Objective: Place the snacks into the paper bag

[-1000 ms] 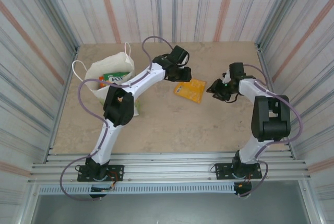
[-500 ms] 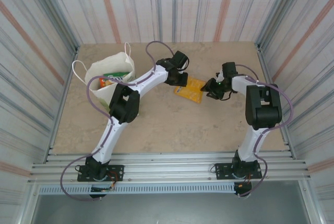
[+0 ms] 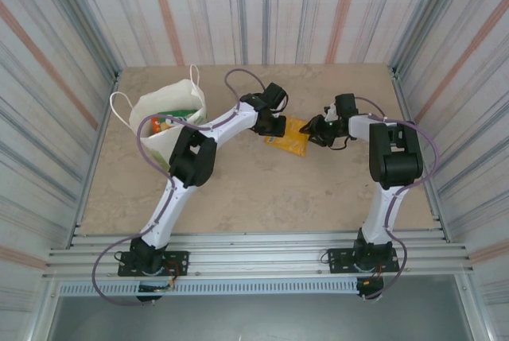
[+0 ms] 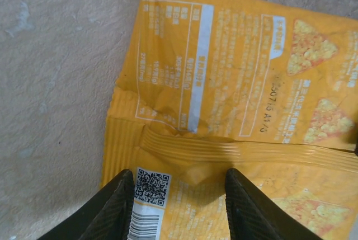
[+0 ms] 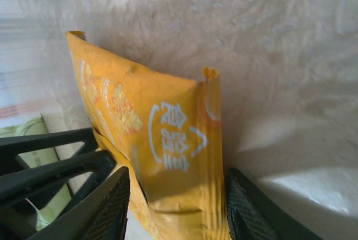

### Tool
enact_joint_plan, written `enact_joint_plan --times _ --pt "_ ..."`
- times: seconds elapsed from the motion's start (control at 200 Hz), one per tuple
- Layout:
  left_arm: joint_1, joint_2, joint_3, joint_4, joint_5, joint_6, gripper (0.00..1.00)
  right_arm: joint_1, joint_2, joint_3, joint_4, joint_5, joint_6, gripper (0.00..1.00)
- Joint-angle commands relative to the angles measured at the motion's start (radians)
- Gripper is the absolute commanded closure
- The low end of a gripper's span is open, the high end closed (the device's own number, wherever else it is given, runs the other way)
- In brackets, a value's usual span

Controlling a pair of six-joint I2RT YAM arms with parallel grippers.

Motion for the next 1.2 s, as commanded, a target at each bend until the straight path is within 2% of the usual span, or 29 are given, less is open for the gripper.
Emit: enact_joint_plan --times 0.0,0.21,0.391,0.521,0.742,0.852,1.027,1.193 --pt "0.001 0.019 -0.017 0.012 0.042 -0.023 0.53 0.015 0.060 -0.001 0.080 -0.031 0.062 0.52" --pt "0.001 0.026 -0.018 0.011 0.056 -0.033 0.53 0.035 0.078 0.000 0.168 -0.056 0.097 0.56" --pt "0.004 -0.004 -0.022 0.012 0.046 -0.030 0.52 0.031 0.035 -0.024 0.174 -0.042 0.079 0.73" --pt "0.006 -0.058 -0.022 0.011 0.036 -0.020 0.50 0.023 -0.041 -0.061 0.158 -0.017 0.045 0.82" --pt "0.006 -0.222 -0.062 0.037 0.048 0.019 0.45 0.014 -0.229 -0.121 0.094 0.007 -0.071 0.85" --pt "0.006 -0.329 -0.095 0.041 0.076 0.088 0.39 0.014 -0.339 -0.123 0.007 -0.011 -0.180 0.86" --pt "0.006 -0.509 -0.151 0.010 0.152 0.260 0.39 0.011 -0.488 -0.099 -0.154 -0.033 -0.402 0.88" --pt "0.006 -0.643 -0.193 -0.051 0.287 0.513 0.39 0.033 -0.598 -0.069 -0.277 -0.117 -0.671 0.89"
